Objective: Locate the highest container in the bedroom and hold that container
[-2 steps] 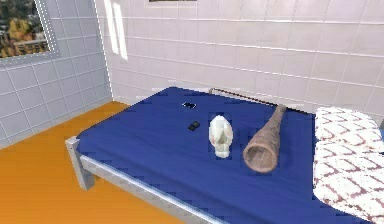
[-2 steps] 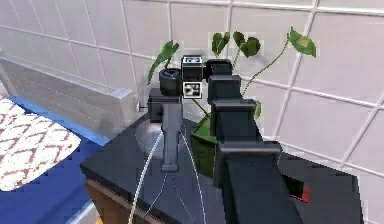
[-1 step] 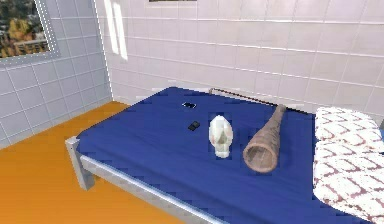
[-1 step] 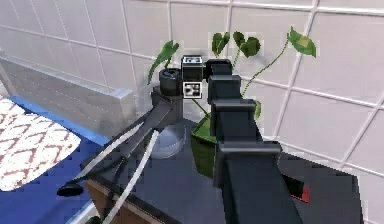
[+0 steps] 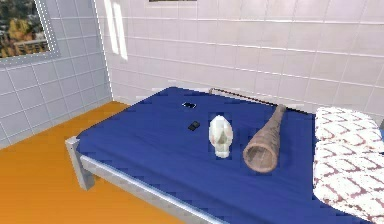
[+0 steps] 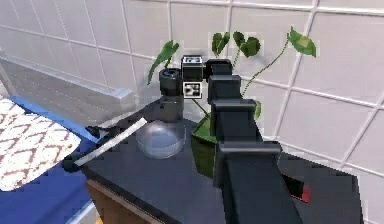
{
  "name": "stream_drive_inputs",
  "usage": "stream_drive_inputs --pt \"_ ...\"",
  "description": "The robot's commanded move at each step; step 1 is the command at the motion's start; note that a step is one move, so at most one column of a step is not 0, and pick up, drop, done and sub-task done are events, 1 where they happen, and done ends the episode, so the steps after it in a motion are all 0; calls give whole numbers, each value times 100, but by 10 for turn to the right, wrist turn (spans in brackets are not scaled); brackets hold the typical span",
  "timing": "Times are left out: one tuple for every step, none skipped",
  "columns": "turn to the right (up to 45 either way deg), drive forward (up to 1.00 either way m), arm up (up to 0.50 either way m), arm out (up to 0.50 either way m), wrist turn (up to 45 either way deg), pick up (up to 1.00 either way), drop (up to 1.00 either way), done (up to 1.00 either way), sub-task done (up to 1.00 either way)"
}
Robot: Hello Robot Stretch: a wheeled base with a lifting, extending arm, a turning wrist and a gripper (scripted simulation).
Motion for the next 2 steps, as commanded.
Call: stream_drive_inputs --pt "0 0 0 0 450 0 0 0 0" --pt "0 0 0 0 150 0 0 0 0"
